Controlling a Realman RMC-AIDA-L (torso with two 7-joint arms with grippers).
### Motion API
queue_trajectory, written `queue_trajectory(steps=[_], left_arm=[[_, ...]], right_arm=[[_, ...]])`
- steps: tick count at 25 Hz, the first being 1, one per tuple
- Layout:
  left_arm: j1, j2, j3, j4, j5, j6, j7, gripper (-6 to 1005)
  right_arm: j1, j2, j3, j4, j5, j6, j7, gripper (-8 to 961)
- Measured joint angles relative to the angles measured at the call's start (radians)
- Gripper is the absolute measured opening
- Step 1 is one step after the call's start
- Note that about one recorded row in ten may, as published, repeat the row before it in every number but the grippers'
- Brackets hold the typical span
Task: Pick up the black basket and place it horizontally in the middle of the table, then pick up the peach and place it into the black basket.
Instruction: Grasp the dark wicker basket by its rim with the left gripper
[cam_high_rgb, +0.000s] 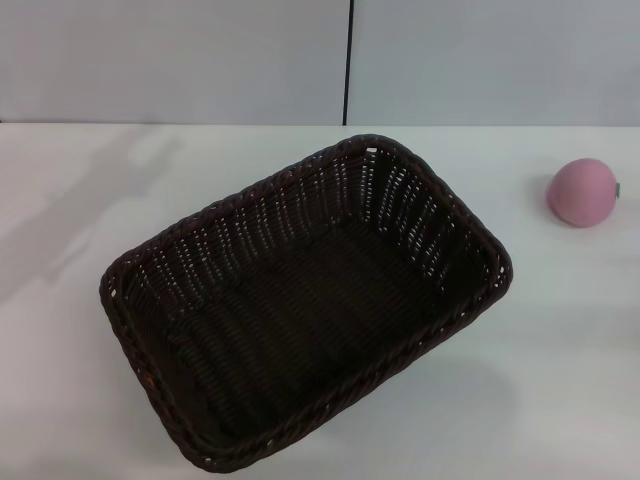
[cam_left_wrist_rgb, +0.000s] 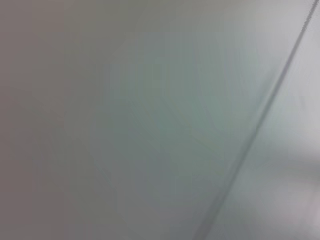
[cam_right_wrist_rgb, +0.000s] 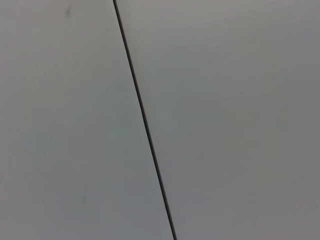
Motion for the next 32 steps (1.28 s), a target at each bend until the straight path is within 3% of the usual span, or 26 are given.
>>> queue_trajectory(steps=[1, 2, 3, 4, 6, 7, 8, 11, 12, 13, 15, 18, 20, 22, 23, 26, 29, 30, 31, 32], left_arm=[[0.000, 0.000, 0.000, 0.000, 0.000, 0.000, 0.000, 667], [-0.023, 0.022, -0.002, 0.060, 0.091, -0.011, -0.116, 666], [-0.023, 0.022, -0.002, 0.060, 0.091, -0.011, -0.116, 666], [-0.048, 0.041, -0.005, 0.107, 0.142, -0.019, -0.182, 665], [-0.048, 0.041, -0.005, 0.107, 0.142, -0.019, -0.182, 664], [-0.074, 0.061, -0.008, 0.147, 0.212, -0.031, -0.270, 664], [-0.139, 0.095, -0.019, 0.273, 0.427, -0.057, -0.469, 663], [-0.178, 0.101, -0.036, 0.359, 0.587, -0.058, -0.582, 664], [-0.222, 0.094, -0.064, 0.444, 0.739, -0.045, -0.666, 665], [-0.222, 0.094, -0.064, 0.444, 0.739, -0.045, -0.666, 666], [-0.282, 0.075, -0.085, 0.559, 0.968, -0.008, -0.751, 667], [-0.292, 0.071, -0.085, 0.575, 1.002, 0.001, -0.761, 670], [-0.349, 0.036, -0.086, 0.660, 1.185, 0.052, -0.798, 671], [-0.373, 0.013, -0.084, 0.694, 1.279, 0.070, -0.800, 711], [-0.373, 0.013, -0.084, 0.694, 1.279, 0.070, -0.800, 749], [-0.412, -0.032, -0.078, 0.717, 1.449, 0.072, -0.797, 796], [-0.412, -0.032, -0.078, 0.717, 1.449, 0.072, -0.797, 808], [-0.430, -0.063, -0.076, 0.720, 1.550, 0.063, -0.794, 812], [-0.436, -0.079, -0.073, 0.728, 1.609, 0.056, -0.797, 812], [-0.436, -0.079, -0.073, 0.728, 1.609, 0.056, -0.797, 812]], right_arm=[[0.000, 0.000, 0.000, 0.000, 0.000, 0.000, 0.000, 746], [0.000, 0.000, 0.000, 0.001, 0.000, 0.002, 0.003, 746], [0.000, 0.000, 0.000, 0.001, 0.000, 0.002, 0.003, 745], [0.000, 0.000, 0.000, 0.001, 0.000, 0.004, 0.005, 745], [0.001, 0.000, 0.000, 0.001, 0.000, 0.005, 0.007, 745], [0.001, 0.000, 0.000, 0.001, 0.000, 0.005, 0.007, 745], [0.001, 0.000, 0.000, 0.001, 0.000, 0.005, 0.007, 744], [0.002, 0.000, 0.000, 0.000, 0.000, 0.006, 0.008, 744], [0.002, 0.000, 0.000, 0.000, 0.000, 0.006, 0.008, 743], [0.002, 0.000, 0.000, 0.000, 0.000, 0.006, 0.008, 743], [0.002, 0.000, 0.000, 0.000, 0.000, 0.006, 0.008, 743], [0.001, 0.000, 0.000, 0.001, 0.000, 0.006, 0.008, 742], [0.000, 0.000, 0.000, 0.005, 0.000, 0.006, 0.008, 742], [0.000, 0.000, 0.000, 0.008, 0.000, 0.007, 0.009, 741], [0.000, 0.000, 0.000, 0.008, 0.000, 0.007, 0.009, 741], [0.000, 0.000, 0.000, 0.010, 0.000, 0.007, 0.009, 740], [0.000, 0.000, 0.001, 0.010, 0.000, 0.007, 0.010, 740], [-0.001, 0.000, 0.002, 0.011, 0.000, 0.008, 0.010, 739], [-0.001, 0.000, 0.002, 0.013, 0.000, 0.008, 0.010, 739], [-0.001, 0.000, 0.003, 0.018, 0.000, 0.008, 0.011, 739]])
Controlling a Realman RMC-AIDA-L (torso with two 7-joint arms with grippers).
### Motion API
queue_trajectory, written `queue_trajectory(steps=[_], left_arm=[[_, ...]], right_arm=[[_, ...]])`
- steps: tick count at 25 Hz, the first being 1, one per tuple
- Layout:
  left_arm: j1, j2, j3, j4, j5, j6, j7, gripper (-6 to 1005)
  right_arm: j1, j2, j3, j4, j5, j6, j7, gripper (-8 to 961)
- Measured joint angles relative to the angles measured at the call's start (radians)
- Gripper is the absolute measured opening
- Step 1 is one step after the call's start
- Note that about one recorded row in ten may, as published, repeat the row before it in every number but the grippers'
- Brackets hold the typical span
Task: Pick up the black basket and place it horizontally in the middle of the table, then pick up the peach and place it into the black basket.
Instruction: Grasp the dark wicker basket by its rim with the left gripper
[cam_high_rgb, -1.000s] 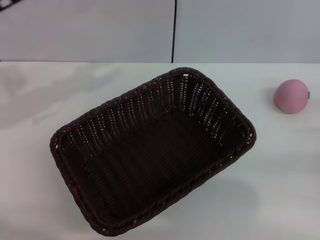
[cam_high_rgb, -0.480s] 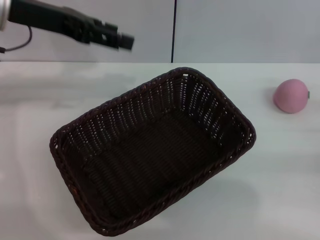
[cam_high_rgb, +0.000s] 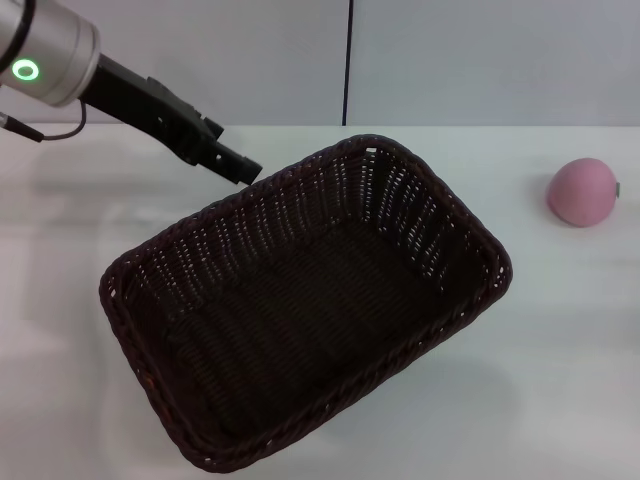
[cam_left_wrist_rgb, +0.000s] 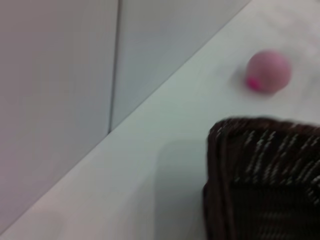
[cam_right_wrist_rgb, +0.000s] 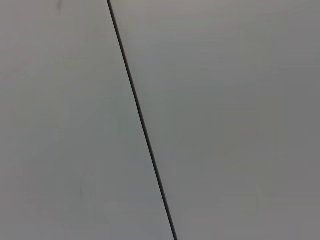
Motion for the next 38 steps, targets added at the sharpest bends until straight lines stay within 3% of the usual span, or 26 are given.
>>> queue_trajectory(steps=[1, 3, 4, 21, 22, 25, 32, 38], left_arm=[[0.000, 0.000, 0.000, 0.000, 0.000, 0.000, 0.000, 812], [-0.004, -0.041, 0.012, 0.032, 0.106, -0.010, -0.006, 812], [-0.004, -0.044, 0.024, 0.035, 0.118, -0.014, -0.011, 812], [0.011, -0.048, 0.122, -0.065, 0.122, -0.053, -0.023, 806], [0.032, -0.049, 0.233, -0.077, 0.127, -0.114, -0.044, 800], [0.057, -0.047, 0.277, -0.037, 0.129, -0.156, -0.076, 780], [0.072, -0.048, 0.279, -0.005, 0.130, -0.161, -0.080, 735], [0.072, -0.048, 0.280, -0.011, 0.130, -0.154, -0.074, 521]], right_arm=[[0.000, 0.000, 0.000, 0.000, 0.000, 0.000, 0.000, 739], [0.001, 0.000, 0.001, 0.004, 0.000, 0.000, 0.001, 738], [0.001, 0.000, 0.001, 0.004, 0.000, 0.000, 0.001, 738], [0.011, 0.000, 0.012, 0.007, 0.001, 0.017, 0.002, 734], [0.012, 0.000, 0.012, 0.007, 0.001, 0.020, 0.002, 734], [0.011, 0.000, 0.011, 0.007, 0.002, 0.024, 0.002, 733], [0.007, 0.000, 0.011, 0.007, 0.002, 0.025, 0.002, 732], [0.007, 0.000, 0.021, 0.008, 0.002, 0.024, 0.002, 730]])
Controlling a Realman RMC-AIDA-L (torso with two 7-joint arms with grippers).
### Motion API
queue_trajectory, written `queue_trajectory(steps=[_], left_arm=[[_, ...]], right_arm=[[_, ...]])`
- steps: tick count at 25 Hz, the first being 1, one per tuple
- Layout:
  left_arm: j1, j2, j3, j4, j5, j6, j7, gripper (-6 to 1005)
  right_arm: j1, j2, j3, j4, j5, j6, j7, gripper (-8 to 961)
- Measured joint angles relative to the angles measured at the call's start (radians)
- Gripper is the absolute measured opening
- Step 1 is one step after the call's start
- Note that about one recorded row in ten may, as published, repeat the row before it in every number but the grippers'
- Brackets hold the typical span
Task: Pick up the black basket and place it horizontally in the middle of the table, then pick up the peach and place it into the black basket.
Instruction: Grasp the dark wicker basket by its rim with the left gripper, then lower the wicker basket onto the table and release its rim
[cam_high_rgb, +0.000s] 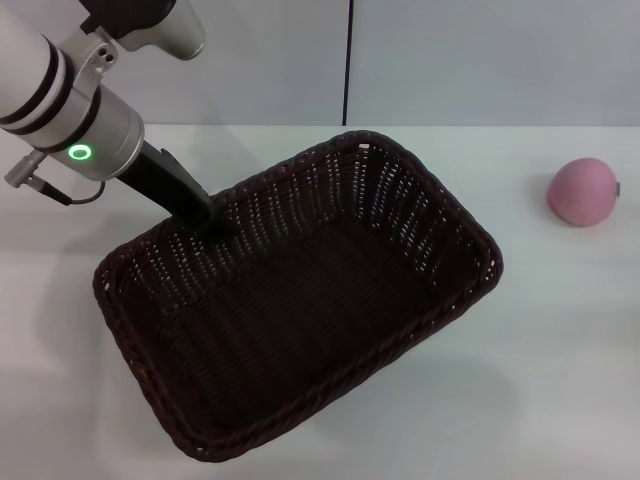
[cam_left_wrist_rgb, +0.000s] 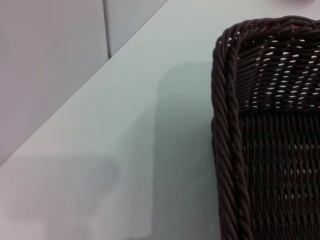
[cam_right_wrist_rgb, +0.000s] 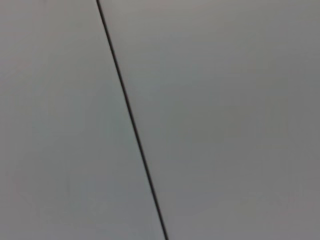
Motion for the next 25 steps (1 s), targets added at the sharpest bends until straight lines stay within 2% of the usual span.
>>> queue_trajectory(steps=[5, 11, 15, 17, 19, 20, 21, 25], left_arm=[[0.005, 0.000, 0.005, 0.003, 0.000, 0.001, 0.010, 323], [0.039, -0.001, 0.007, 0.054, -0.009, -0.001, 0.063, 208], [0.052, -0.003, 0.008, 0.081, -0.021, -0.001, 0.076, 203], [0.094, -0.001, 0.005, 0.160, -0.097, -0.002, 0.109, 200], [0.094, -0.001, 0.005, 0.160, -0.097, -0.002, 0.109, 198], [0.102, 0.001, -0.009, 0.176, -0.116, -0.001, 0.119, 197], [0.106, 0.004, -0.072, 0.196, -0.165, 0.022, 0.155, 195], [0.102, 0.005, -0.101, 0.197, -0.181, 0.040, 0.169, 190]], right_arm=[[-0.001, 0.000, 0.016, 0.000, 0.000, 0.000, 0.000, 729], [-0.003, 0.000, 0.018, -0.003, 0.000, 0.000, 0.001, 728], [-0.004, 0.000, 0.019, -0.002, 0.000, 0.000, 0.001, 727], [-0.005, 0.000, 0.019, -0.001, 0.000, 0.000, 0.001, 727], [-0.005, 0.000, 0.019, -0.001, 0.000, 0.000, 0.001, 726], [-0.005, 0.000, 0.019, -0.001, 0.000, 0.000, 0.001, 726], [-0.005, 0.000, 0.019, -0.001, 0.000, 0.000, 0.001, 726], [-0.003, 0.000, 0.019, 0.000, 0.000, 0.000, 0.001, 725]])
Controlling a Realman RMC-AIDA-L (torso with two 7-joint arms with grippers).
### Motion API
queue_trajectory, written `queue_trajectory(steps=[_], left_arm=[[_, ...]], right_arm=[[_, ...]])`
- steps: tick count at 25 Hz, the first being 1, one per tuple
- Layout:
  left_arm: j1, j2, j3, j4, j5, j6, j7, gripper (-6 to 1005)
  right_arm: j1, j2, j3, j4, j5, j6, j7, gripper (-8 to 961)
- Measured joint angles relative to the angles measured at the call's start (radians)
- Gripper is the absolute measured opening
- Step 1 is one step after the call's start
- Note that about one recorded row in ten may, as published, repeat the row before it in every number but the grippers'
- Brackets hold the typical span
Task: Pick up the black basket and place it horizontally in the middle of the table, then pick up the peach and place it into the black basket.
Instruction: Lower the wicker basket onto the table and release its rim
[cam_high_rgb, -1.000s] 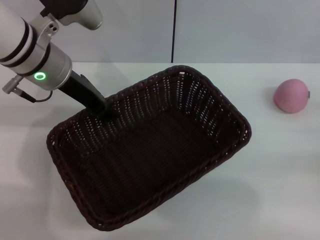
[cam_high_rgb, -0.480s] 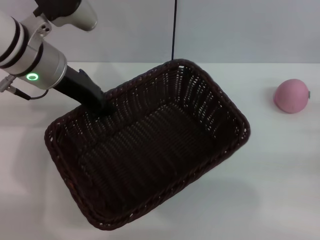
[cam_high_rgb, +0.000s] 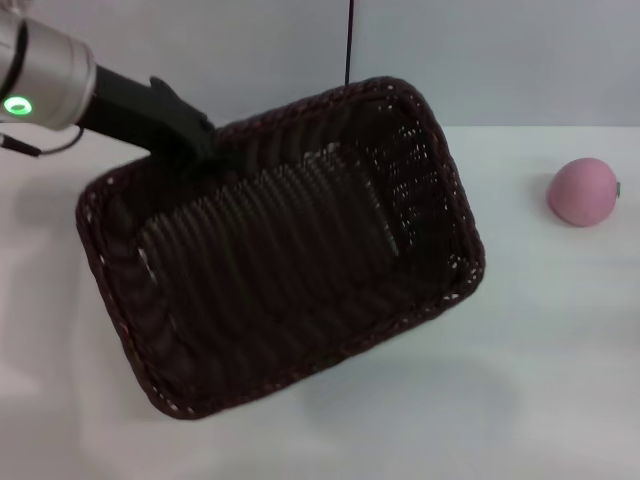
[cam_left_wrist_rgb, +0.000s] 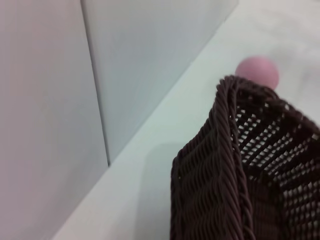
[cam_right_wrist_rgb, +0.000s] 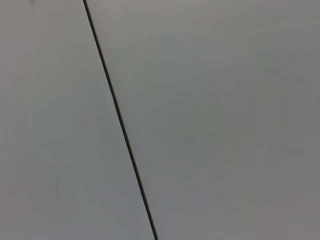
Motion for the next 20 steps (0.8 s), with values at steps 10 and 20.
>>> queue_trajectory(steps=[10, 20], left_arm=[[-0.104, 0.018, -0.217, -0.008, -0.113, 0.222, 0.126, 174], [-0.185, 0.003, -0.120, -0.139, -0.113, 0.265, 0.324, 181]], right_arm=[[-0.002, 0.000, 0.000, 0.000, 0.000, 0.000, 0.000, 723], [-0.001, 0.002, -0.002, 0.022, 0.000, 0.000, 0.000, 720]])
